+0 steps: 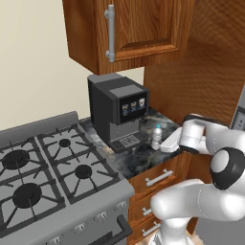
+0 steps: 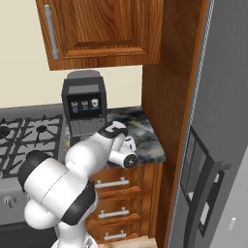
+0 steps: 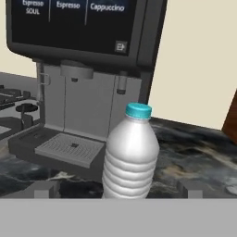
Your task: Take the bottled waters from the counter and place them in the freezer to freeze. Close the freezer door after placing the bottles.
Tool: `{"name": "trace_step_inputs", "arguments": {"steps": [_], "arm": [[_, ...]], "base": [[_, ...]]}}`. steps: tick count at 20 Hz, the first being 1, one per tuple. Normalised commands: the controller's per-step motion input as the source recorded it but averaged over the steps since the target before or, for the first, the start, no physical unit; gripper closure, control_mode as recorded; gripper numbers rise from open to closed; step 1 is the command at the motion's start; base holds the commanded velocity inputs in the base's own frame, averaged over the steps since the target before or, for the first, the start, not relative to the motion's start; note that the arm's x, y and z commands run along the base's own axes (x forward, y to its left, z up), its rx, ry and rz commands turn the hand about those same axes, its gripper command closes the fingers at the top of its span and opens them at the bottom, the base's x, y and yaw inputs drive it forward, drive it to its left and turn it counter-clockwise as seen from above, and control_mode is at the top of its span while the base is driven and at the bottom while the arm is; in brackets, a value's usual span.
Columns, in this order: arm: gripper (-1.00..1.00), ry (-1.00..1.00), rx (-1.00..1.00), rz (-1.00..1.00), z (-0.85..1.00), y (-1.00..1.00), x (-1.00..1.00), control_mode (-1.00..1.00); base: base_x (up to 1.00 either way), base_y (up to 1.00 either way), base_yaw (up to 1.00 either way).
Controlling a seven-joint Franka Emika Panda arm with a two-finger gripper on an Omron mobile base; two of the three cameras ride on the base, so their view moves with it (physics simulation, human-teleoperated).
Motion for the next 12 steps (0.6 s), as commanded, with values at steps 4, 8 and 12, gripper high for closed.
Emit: {"name": "trace_step_inputs", "arguments": {"steps": [4,8,12], "arm": [[-1.0,0.0,0.0,0.0,0.0,-0.11,0.04,-1.0],[-1.0,0.0,0.0,0.0,0.0,0.0,0.01,-1.0],[-1.0,0.0,0.0,0.0,-0.02,0.06,0.03,-1.0]], "base": [[0.0,0.0,0.0],[0.0,0.0,0.0],[0.0,0.0,0.0]]}}
